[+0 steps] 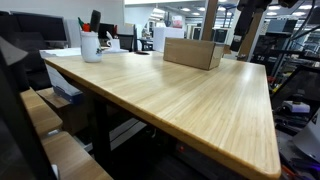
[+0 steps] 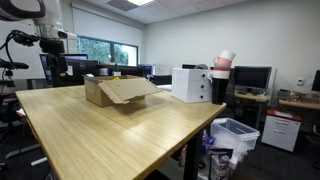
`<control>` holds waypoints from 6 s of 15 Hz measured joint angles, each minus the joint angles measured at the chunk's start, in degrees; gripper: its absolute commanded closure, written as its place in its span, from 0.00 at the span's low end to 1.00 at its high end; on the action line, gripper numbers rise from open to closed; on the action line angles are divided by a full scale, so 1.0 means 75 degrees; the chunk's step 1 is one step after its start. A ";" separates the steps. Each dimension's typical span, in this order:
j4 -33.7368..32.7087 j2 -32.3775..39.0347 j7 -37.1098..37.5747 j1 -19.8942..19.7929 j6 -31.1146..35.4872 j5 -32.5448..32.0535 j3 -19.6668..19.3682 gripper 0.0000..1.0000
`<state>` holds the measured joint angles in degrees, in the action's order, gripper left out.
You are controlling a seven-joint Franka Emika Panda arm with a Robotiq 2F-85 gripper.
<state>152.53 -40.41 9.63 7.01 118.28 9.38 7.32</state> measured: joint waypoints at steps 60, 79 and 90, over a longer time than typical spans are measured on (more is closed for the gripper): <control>-0.0068 -0.0722 0.1552 -0.0313 -0.0024 -0.0068 0.0473 0.00; -0.0358 -0.2466 0.1931 -0.1041 -0.1141 -0.1329 0.0739 0.00; -0.0922 -0.2384 0.1926 -0.1011 -0.1671 -0.1335 0.0743 0.00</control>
<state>145.62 -58.30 24.08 -0.57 105.75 -0.63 12.89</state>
